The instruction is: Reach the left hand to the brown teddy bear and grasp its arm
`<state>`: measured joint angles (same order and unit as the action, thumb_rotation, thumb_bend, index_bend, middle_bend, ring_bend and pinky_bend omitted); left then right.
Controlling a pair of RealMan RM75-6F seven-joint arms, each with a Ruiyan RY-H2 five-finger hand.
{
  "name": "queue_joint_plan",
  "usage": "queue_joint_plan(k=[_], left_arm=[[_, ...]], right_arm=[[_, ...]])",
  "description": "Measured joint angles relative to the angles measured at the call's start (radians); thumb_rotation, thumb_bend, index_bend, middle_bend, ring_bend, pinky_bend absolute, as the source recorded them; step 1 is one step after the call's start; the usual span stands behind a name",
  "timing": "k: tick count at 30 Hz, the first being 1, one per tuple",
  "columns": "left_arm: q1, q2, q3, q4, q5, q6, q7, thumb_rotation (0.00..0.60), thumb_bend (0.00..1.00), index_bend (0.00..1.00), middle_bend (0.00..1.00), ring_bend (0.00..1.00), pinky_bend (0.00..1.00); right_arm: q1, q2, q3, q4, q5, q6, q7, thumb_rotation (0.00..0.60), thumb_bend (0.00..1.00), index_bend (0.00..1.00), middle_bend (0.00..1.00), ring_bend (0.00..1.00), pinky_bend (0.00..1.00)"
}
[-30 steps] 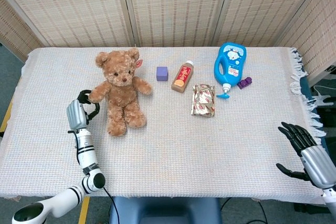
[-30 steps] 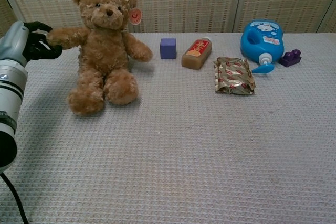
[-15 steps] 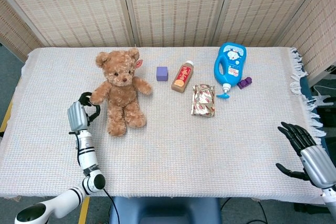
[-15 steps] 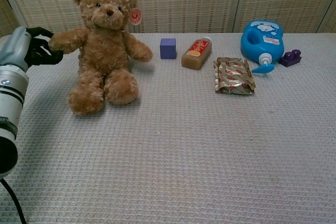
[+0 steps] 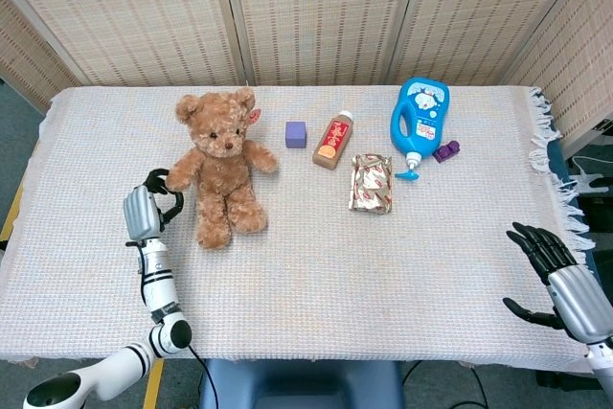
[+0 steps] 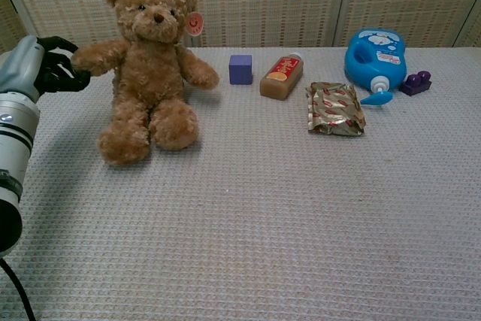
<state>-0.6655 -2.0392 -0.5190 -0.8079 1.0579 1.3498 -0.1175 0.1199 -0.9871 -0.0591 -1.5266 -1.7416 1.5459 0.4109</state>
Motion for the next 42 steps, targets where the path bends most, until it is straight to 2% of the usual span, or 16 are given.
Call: queue_joint_plan(k=[15,21,28,32,36,40,42], left_arm=[[0.012,0.025,0.007,-0.05,-0.021,-0.048,0.072,0.6,0.42,0.39,0.57,0.5,0.43],[0.013,0.026,0.011,-0.047,0.008,-0.005,0.036,0.6,0.42,0.39,0.57,0.5,0.43],[0.024,0.043,0.027,-0.068,0.002,-0.038,0.063,0.6,0.42,0.37,0.55,0.48,0.43],[0.036,0.062,0.054,-0.071,0.038,-0.032,0.037,0.6,0.42,0.26,0.42,0.42,0.43],[0.067,0.11,0.108,-0.079,0.109,-0.009,-0.006,0.6,0.42,0.09,0.21,0.27,0.41],[0.139,0.214,0.215,-0.092,0.228,0.053,-0.038,0.6,0.41,0.0,0.07,0.11,0.38],[0.167,0.256,0.254,-0.098,0.26,0.071,-0.037,0.6,0.41,0.0,0.04,0.08,0.38]], right_arm=[[-0.001,0.0,0.004,-0.003,0.007,0.003,-0.001,0.6,0.09,0.0,0.0,0.0,0.05],[0.002,0.0,0.003,-0.006,0.009,-0.006,-0.003,0.6,0.09,0.0,0.0,0.0,0.05],[0.001,0.002,0.003,-0.008,0.007,-0.002,-0.004,0.6,0.09,0.0,0.0,0.0,0.05],[0.0,0.002,0.004,-0.007,0.009,0.0,0.001,0.6,0.09,0.0,0.0,0.0,0.05],[-0.001,0.001,0.007,-0.007,0.015,0.001,0.001,0.6,0.09,0.0,0.0,0.0,0.05],[0.0,0.002,0.008,-0.011,0.017,-0.003,0.0,0.6,0.09,0.0,0.0,0.0,0.05],[0.0,0.0,0.009,-0.012,0.019,-0.003,-0.003,0.6,0.09,0.0,0.0,0.0,0.05]])
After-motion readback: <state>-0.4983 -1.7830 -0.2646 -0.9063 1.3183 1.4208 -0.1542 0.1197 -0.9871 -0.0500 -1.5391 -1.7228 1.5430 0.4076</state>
